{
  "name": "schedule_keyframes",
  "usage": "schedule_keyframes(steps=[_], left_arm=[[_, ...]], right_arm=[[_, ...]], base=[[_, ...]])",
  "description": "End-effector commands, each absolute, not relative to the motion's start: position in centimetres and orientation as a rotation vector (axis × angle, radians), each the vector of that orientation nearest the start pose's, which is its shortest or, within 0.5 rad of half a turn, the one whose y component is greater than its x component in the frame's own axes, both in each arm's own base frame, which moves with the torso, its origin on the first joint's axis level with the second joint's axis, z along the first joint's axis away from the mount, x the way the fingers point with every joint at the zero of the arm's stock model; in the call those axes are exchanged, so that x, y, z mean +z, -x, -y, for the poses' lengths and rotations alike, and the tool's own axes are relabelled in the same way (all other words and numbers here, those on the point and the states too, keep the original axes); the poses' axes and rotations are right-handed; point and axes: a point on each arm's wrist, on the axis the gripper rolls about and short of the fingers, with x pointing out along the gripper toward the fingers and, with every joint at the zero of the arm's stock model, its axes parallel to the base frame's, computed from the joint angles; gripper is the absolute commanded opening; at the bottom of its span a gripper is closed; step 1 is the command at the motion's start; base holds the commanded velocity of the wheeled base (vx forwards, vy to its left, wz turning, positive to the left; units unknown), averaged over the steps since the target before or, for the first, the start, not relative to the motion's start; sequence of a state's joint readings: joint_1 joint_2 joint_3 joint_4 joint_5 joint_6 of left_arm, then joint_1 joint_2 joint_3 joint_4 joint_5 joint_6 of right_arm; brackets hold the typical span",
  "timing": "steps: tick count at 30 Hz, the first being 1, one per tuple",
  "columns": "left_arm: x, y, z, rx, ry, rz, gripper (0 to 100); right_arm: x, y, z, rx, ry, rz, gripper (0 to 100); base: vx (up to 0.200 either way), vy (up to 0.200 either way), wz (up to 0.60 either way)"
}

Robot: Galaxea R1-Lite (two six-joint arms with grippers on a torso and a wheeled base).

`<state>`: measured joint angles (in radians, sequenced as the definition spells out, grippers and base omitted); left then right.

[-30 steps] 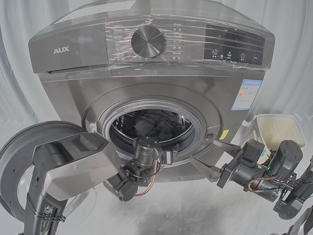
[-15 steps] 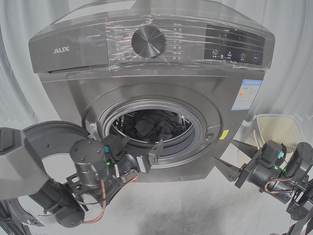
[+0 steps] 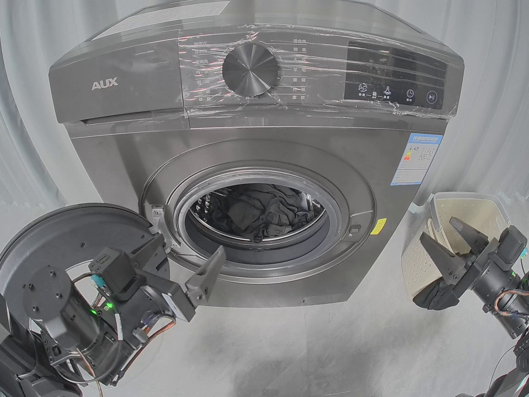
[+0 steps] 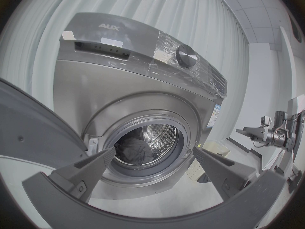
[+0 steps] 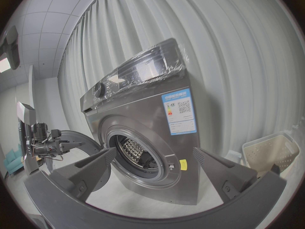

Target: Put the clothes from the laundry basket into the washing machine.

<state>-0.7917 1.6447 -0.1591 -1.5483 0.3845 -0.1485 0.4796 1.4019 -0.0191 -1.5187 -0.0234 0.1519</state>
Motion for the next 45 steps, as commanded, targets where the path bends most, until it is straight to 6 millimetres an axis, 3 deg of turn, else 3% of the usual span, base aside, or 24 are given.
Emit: schedule_keyframes(steps=[1, 9, 17, 21, 31, 45], left_arm=[[14.1, -14.5, 12.9, -0.384, 0.172, 0.038, 100], [14.8, -12.5, 10.2, -0.357, 0.193, 0.080, 100], [15.9, -11.4, 7.6, -0.271, 0.214, 0.141, 100], [16.3, -10.1, 6.7, -0.292, 0.217, 0.143, 100], [15.0, -6.6, 4.0, -0.304, 0.190, 0.028, 100], [12.1, -2.4, 0.4, -0.145, 0.160, -0.036, 100]], right_arm=[[15.8, -13.1, -6.0, 0.421, -0.185, 0.143, 100], [16.5, -11.4, -4.5, 0.372, -0.116, 0.184, 100], [14.6, -6.6, -2.3, 0.330, -0.052, 0.021, 100], [14.0, -4.6, -1.2, 0.248, -0.047, 0.038, 100], [11.3, -0.6, -0.1, 0.161, -0.042, 0.020, 100], [9.0, 1.7, 0.2, 0.110, -0.037, 0.047, 100]], base=[[-0.200, 0.000, 0.00], [-0.200, 0.000, 0.00], [-0.200, 0.000, 0.00], [-0.050, 0.000, 0.00], [-0.120, 0.000, 0.00], [0.000, 0.000, 0.00]])
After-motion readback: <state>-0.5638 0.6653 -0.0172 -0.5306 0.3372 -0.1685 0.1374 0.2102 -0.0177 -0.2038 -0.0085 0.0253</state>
